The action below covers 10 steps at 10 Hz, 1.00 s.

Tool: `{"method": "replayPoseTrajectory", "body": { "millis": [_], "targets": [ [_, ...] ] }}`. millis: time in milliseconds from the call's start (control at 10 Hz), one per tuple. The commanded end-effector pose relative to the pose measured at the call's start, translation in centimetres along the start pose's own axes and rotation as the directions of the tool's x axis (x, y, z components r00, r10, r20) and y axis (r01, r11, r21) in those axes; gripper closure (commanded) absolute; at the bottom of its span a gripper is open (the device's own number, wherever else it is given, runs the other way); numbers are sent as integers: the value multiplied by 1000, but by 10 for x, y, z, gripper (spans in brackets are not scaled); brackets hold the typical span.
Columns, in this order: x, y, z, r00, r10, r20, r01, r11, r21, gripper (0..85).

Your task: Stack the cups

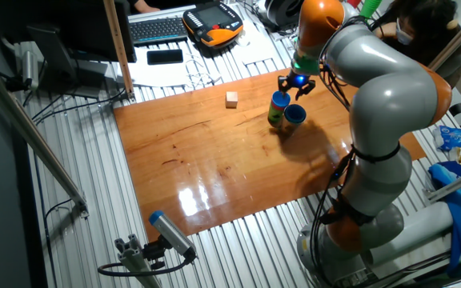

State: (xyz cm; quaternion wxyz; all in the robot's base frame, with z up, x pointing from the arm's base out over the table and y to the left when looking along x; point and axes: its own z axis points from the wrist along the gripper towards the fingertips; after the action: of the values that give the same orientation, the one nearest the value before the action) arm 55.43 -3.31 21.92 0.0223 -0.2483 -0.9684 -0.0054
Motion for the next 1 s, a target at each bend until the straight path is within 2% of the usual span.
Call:
{"method": "replayPoseTrajectory", "body": {
  "millis": [0,100,300,400,700,800,900],
  "targets": [
    [-8,8,4,999,37,19,-37,999,0,340],
    [-16,14,12,998,47,50,-47,999,11,340],
    [-30,22,30,995,79,69,-78,997,-9,340],
    [-33,26,36,992,100,76,-99,995,-15,340],
    [-35,41,43,982,170,83,-168,985,-27,340],
    [-37,46,51,976,191,106,-189,982,-25,340],
    [-40,47,58,974,193,116,-192,981,-25,340]
  ]
}}
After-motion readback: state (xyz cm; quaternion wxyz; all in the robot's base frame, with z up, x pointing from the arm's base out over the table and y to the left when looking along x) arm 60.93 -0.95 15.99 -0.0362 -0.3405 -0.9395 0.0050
